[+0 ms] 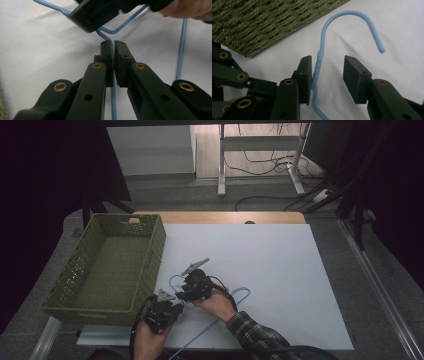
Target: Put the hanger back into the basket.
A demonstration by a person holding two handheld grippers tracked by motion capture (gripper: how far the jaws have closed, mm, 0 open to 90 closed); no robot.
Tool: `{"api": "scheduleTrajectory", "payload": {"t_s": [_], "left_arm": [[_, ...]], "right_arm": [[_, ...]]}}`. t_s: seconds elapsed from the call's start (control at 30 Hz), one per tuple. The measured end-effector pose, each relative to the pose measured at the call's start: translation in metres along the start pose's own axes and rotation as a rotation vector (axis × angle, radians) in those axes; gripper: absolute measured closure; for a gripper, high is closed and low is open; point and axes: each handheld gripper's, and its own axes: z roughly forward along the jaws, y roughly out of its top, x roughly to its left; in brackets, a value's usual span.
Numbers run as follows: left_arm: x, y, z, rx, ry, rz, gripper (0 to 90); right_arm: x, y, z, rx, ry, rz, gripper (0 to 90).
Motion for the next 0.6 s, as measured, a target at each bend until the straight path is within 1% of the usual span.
{"api": "scheduleTrajectory", "payload": {"t_s": [0.07, 0.1, 0.2, 0.27, 0.3, 0.33, 0.37, 0.4, 0.43, 0.47, 0.5, 0.53, 0.57, 0.6], "left_arm": [[-0.002, 0.0, 0.0, -0.001, -0.003, 0.005, 86.8], [-0.002, 0.0, 0.0, -0.001, -0.003, 0.005, 86.8], [-0.004, 0.001, 0.0, -0.001, -0.003, 0.011, 86.9], [-0.005, 0.001, 0.002, -0.002, -0.007, 0.014, 86.8], [-0.005, 0.001, 0.002, -0.003, -0.013, 0.012, 86.7], [-0.004, 0.001, 0.002, -0.003, -0.026, 0.01, 86.1], [-0.004, 0.001, 0.002, -0.003, -0.026, 0.01, 85.1], [-0.004, 0.002, 0.0, -0.016, -0.046, 0.006, 85.1], [-0.005, 0.003, -0.003, -0.021, -0.042, 0.013, 78.7], [-0.006, 0.003, -0.005, -0.025, -0.033, 0.022, 70.1], [-0.007, 0.005, -0.009, -0.038, -0.026, 0.031, 65.8], [-0.006, 0.007, -0.016, -0.051, -0.028, 0.035, 58.9], [-0.006, 0.007, -0.016, -0.051, -0.028, 0.035, 55.2], [-0.005, 0.009, -0.02, -0.054, -0.031, 0.04, 55.2]], "right_arm": [[0.001, 0.0, 0.002, 0.005, 0.001, -0.001, 62.5], [0.001, 0.0, 0.002, 0.005, 0.001, -0.001, 62.5], [0.002, -0.001, 0.004, 0.017, 0.007, 0.007, 70.1], [0.003, -0.001, 0.004, 0.016, 0.016, 0.009, 77.7], [0.004, -0.002, 0.004, 0.014, 0.02, 0.012, 79.9], [0.005, -0.002, 0.003, 0.011, 0.009, 0.02, 81.4], [0.005, -0.002, 0.003, 0.011, 0.009, 0.02, 81.4], [0.006, -0.002, 0.002, 0.011, 0.011, 0.037, 83.1], [0.006, -0.002, 0.0, -0.002, 0.017, 0.061, 85.1], [0.006, -0.003, -0.003, -0.017, 0.016, 0.072, 85.4], [0.007, -0.002, -0.005, -0.021, 0.004, 0.065, 85.5], [0.008, -0.001, -0.011, -0.035, -0.018, 0.052, 85.7], [0.009, -0.001, -0.015, -0.046, -0.022, 0.052, 85.7], [0.009, -0.001, -0.015, -0.046, -0.022, 0.052, 85.7]]}}
